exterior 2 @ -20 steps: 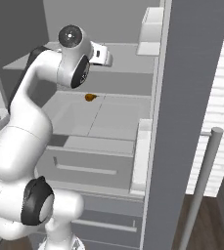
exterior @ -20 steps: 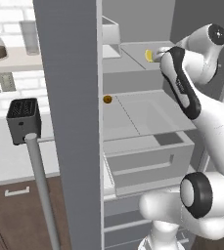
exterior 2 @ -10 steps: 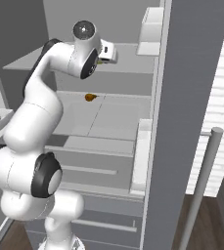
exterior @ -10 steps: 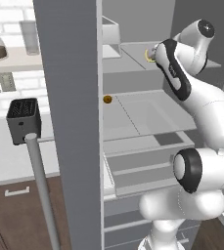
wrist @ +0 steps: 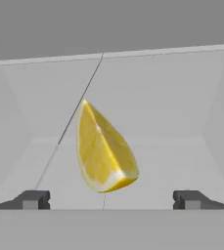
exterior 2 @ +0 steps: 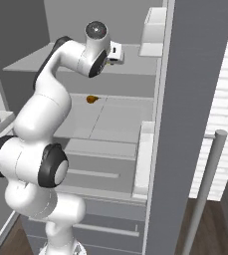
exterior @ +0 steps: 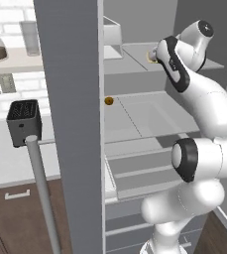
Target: Grab a lemon wedge from the fridge and one ice cube from the ice bowl, and put them in the glass of lemonade.
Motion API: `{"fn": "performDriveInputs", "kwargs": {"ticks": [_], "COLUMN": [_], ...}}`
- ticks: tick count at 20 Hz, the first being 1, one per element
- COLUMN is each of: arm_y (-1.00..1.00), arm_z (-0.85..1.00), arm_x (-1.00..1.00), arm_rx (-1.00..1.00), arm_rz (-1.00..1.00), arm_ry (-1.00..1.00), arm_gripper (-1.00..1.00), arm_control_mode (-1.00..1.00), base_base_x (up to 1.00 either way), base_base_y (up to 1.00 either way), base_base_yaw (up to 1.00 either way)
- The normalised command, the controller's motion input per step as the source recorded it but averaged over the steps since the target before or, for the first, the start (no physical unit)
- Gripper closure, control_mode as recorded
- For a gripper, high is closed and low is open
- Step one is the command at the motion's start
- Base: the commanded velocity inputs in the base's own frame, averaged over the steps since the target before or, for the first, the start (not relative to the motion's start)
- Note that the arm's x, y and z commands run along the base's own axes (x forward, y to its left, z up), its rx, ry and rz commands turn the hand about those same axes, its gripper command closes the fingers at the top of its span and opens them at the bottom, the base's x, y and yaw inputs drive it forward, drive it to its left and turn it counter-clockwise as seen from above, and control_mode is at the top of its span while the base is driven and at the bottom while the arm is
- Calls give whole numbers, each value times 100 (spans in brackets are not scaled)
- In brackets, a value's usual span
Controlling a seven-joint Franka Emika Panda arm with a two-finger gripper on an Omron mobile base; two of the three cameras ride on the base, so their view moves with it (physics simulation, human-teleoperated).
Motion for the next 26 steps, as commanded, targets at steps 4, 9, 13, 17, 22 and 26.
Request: {"fn": "performDriveInputs", "kwargs": {"ticks": [4, 9, 13, 17, 22, 26], "arm_y": [0, 0, 0, 3, 8, 0], "arm_z": [-12, -3, -3, -2, -6, 0], "arm_x": [28, 23, 18, 9, 3, 0], "arm_rx": [-2, 0, 0, 0, -1, 0], "arm_rz": [1, 0, 0, 0, 0, 0], "arm_ry": [0, 0, 0, 0, 0, 0], "arm_gripper": [-100, -100, -100, 100, 100, 100], "arm_control_mode": [-100, -100, -100, -100, -100, -100], "base_base_x": [0, 0, 0, 0, 0, 0], "base_base_y": [0, 0, 0, 0, 0, 0], "base_base_yaw": [0, 0, 0, 0, 0, 0]}}
